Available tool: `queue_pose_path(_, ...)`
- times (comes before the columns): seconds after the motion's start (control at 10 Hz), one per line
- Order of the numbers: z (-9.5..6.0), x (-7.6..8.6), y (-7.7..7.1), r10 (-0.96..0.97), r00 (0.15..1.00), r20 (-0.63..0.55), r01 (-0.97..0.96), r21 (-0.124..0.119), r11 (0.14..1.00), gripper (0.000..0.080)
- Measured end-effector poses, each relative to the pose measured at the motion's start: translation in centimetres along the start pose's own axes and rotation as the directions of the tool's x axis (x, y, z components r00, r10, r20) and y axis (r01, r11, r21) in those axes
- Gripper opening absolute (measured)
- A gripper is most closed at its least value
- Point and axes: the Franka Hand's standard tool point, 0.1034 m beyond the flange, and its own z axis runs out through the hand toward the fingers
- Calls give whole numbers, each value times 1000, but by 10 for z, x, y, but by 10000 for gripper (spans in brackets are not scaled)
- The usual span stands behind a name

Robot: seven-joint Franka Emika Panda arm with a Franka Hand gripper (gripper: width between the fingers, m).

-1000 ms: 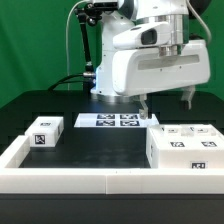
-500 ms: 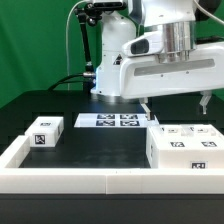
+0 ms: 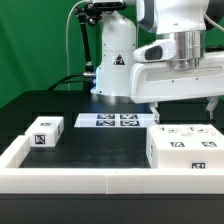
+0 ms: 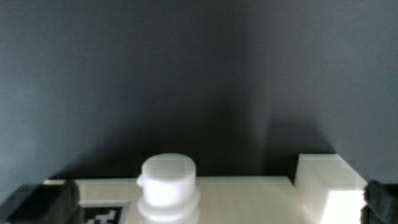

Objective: Assemble cabinet

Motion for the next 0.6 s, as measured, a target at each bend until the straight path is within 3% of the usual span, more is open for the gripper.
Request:
queue_pose_path(0.3,3,-3,-3,5,1000,5,-5,-4,1000,797)
queue_pose_path(0.5,18,-9,-5,5,1000,5,-5,-18,1000,797)
queue_pose_path(0.6,24,-9,1,-9,1000,-2,9,-21,1000,797)
